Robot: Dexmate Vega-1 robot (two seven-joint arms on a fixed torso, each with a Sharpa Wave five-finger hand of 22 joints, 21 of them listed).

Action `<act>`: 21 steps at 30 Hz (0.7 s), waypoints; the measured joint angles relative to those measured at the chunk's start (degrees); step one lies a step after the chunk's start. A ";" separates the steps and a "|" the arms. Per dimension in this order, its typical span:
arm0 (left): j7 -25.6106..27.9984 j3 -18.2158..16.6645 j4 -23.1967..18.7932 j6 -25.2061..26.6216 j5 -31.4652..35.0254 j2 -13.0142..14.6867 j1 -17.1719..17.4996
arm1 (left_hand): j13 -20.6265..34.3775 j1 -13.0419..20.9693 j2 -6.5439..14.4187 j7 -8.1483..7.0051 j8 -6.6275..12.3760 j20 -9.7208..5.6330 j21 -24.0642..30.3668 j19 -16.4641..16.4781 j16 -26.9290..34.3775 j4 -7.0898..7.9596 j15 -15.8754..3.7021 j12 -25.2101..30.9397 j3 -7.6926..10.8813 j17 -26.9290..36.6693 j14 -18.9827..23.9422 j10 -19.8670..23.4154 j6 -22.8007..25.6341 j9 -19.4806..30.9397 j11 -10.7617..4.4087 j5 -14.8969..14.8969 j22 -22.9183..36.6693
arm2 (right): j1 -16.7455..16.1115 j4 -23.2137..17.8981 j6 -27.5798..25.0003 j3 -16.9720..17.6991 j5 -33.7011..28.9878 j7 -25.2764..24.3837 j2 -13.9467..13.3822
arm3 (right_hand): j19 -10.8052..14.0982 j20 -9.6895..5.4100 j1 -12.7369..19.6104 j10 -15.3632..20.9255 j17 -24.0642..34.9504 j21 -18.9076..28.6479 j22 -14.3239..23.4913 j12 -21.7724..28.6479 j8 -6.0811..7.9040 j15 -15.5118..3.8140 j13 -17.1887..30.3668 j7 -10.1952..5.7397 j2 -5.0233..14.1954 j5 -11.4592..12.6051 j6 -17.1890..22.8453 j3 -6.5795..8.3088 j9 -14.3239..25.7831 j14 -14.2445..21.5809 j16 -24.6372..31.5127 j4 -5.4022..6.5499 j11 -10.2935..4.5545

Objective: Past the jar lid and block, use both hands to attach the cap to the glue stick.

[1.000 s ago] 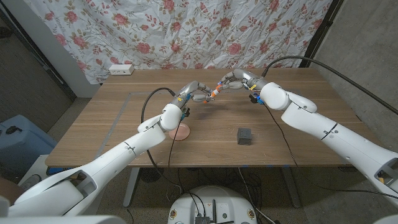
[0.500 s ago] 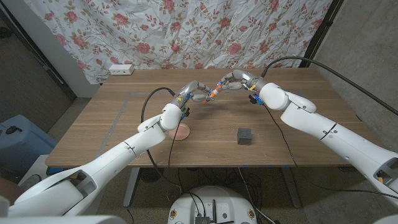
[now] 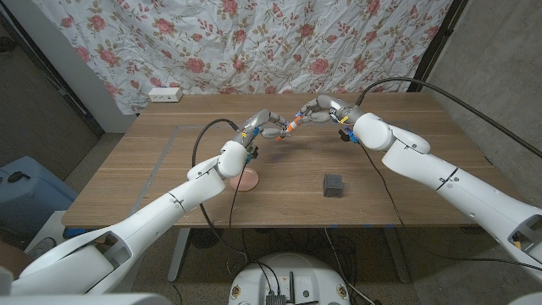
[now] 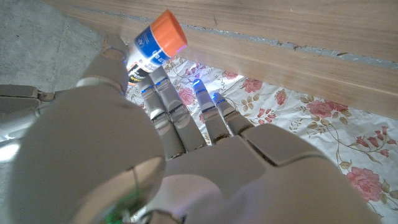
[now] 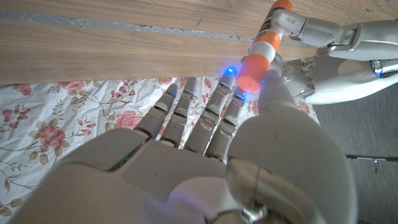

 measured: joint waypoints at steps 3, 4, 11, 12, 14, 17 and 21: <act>0.01 0.00 -0.01 0.04 0.00 0.00 0.02 | 0.00 0.00 0.00 0.00 0.09 0.00 0.00 0.00 0.00 0.00 0.00 0.00 0.00 0.00 0.00 0.00 0.00 0.00 0.00 0.17 0.00 | -0.05 0.05 0.00 0.12 0.06 -0.06 0.00 | 0.00 0.00 0.00 0.00 0.00 0.00 0.00 0.00 0.00 0.00 0.00 0.00 0.00 0.00 0.00 0.00 0.00 0.00 0.00 0.00 0.00; 0.01 -0.01 -0.02 0.05 0.00 0.00 0.02 | 0.00 0.00 0.00 0.00 0.10 0.00 0.00 0.00 0.00 0.00 0.00 0.00 0.00 0.00 0.00 0.00 0.00 0.00 0.00 0.18 0.00 | -0.06 0.07 0.00 0.16 0.14 -0.12 0.00 | 0.00 0.00 0.00 0.00 0.00 0.00 0.00 0.00 0.00 0.00 0.00 0.00 0.00 0.00 0.00 0.00 0.00 0.00 0.00 0.00 0.00; 0.02 -0.01 -0.03 0.26 0.00 0.00 0.02 | 0.00 0.00 0.00 0.00 0.10 0.00 0.00 0.00 0.00 -0.03 0.00 -0.01 -0.04 0.00 0.00 0.00 0.00 0.00 0.00 0.18 0.00 | -0.09 0.28 0.00 0.34 0.23 -0.16 0.01 | 0.00 0.00 0.00 0.00 0.00 0.00 0.00 0.00 0.00 0.00 0.00 -0.01 0.00 0.00 -0.02 0.00 0.00 0.00 0.00 0.00 0.00; 0.02 -0.01 -0.03 0.29 0.00 0.00 0.02 | 0.00 0.00 0.00 0.00 0.10 0.00 0.00 0.00 0.00 -0.03 0.00 -0.01 -0.03 0.00 0.00 0.00 0.00 0.00 0.00 0.18 0.00 | -0.09 0.32 0.00 0.35 0.23 -0.16 0.02 | 0.00 0.00 0.00 0.00 0.00 0.00 0.00 0.00 -0.01 0.00 0.00 -0.01 0.00 0.00 -0.02 0.00 0.00 0.00 0.00 0.00 0.00; 0.01 -0.01 -0.03 0.33 0.00 -0.04 0.03 | 0.00 0.00 0.00 0.00 0.10 0.00 0.00 0.00 0.00 0.03 0.00 -0.02 0.03 0.00 0.00 0.00 0.00 0.00 0.00 0.18 0.00 | -0.09 0.39 0.12 0.38 0.67 -0.44 0.03 | 0.00 0.00 0.00 0.00 0.00 0.00 0.00 0.00 0.00 0.00 0.00 -0.01 0.00 0.00 -0.02 0.00 0.00 0.00 0.00 0.00 0.00; 0.02 0.00 -0.01 0.33 -0.01 -0.08 -0.04 | 0.00 0.00 0.00 0.00 0.10 0.00 0.00 0.00 0.00 0.03 0.00 -0.02 0.03 0.00 0.00 0.00 0.00 0.00 0.00 0.18 0.00 | -0.09 0.44 0.15 0.42 0.72 -0.45 0.04 | 0.00 0.00 0.00 0.00 0.00 0.00 0.00 0.00 -0.01 0.00 0.00 -0.01 0.00 0.00 -0.02 0.00 0.00 0.00 0.00 0.00 0.00; 0.01 0.06 0.26 0.34 -0.01 -0.17 -0.24 | 0.00 0.00 0.00 0.00 0.09 0.00 0.00 0.00 0.00 0.04 0.00 -0.03 0.04 0.00 0.00 0.00 0.00 0.00 0.00 0.17 0.00 | -0.09 0.49 0.22 0.48 1.01 -0.48 0.05 | 0.00 0.00 0.00 0.00 0.00 0.00 0.00 0.00 -0.01 0.00 0.30 -0.01 0.00 0.00 -0.02 -0.23 -0.01 0.00 0.00 -0.23 0.00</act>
